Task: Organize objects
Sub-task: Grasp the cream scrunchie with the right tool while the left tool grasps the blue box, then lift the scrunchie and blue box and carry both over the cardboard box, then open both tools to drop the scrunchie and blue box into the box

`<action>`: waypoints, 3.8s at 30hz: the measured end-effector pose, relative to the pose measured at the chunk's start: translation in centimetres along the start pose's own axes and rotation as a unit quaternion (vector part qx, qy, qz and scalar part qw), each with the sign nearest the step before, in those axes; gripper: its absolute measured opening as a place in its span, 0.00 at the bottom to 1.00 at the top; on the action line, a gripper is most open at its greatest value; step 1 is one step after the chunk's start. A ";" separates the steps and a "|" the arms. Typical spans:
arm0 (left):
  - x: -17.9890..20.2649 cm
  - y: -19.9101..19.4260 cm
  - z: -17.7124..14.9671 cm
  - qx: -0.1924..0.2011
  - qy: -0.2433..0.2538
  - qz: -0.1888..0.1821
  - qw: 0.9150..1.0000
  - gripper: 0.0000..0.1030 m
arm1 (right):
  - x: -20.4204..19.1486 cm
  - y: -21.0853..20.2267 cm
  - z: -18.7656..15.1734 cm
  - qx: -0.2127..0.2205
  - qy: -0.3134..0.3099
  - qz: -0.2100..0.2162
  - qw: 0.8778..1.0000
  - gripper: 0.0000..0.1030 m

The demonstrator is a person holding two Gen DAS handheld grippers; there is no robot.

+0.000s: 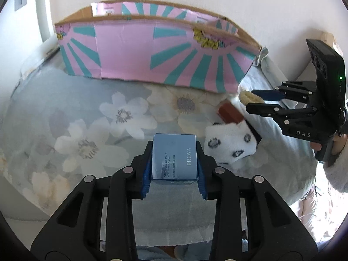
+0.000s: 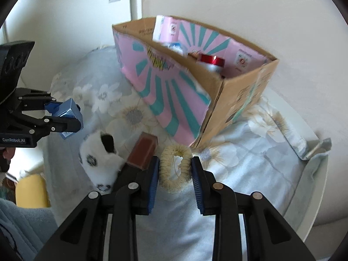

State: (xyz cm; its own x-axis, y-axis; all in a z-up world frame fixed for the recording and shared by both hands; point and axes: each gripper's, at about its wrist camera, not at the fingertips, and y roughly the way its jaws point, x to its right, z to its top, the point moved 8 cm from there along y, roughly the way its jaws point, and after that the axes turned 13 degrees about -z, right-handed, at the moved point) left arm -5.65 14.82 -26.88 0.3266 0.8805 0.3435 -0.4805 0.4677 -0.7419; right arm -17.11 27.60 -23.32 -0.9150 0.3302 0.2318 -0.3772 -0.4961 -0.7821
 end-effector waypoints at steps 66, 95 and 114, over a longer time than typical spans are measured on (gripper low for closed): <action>-6.3 -11.0 23.8 0.023 0.086 -0.079 0.993 0.30 | 2.0 -9.1 17.5 -0.034 0.333 -0.230 0.914 0.26; -10.8 7.1 24.6 -0.120 0.029 -0.030 0.992 0.30 | 8.0 7.6 14.4 -0.175 0.274 -0.150 0.934 0.26; -8.9 5.9 25.7 -0.121 0.058 -0.033 0.990 1.00 | 5.1 6.3 13.0 -0.175 0.251 -0.081 0.949 0.99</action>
State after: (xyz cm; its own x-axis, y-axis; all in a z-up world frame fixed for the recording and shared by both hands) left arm -32.34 11.71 -19.56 0.4497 0.8269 0.3376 -0.2501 0.4794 -0.8412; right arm -26.01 15.71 -19.51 -0.6328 0.7635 0.1288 -0.3561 -0.1393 -0.9240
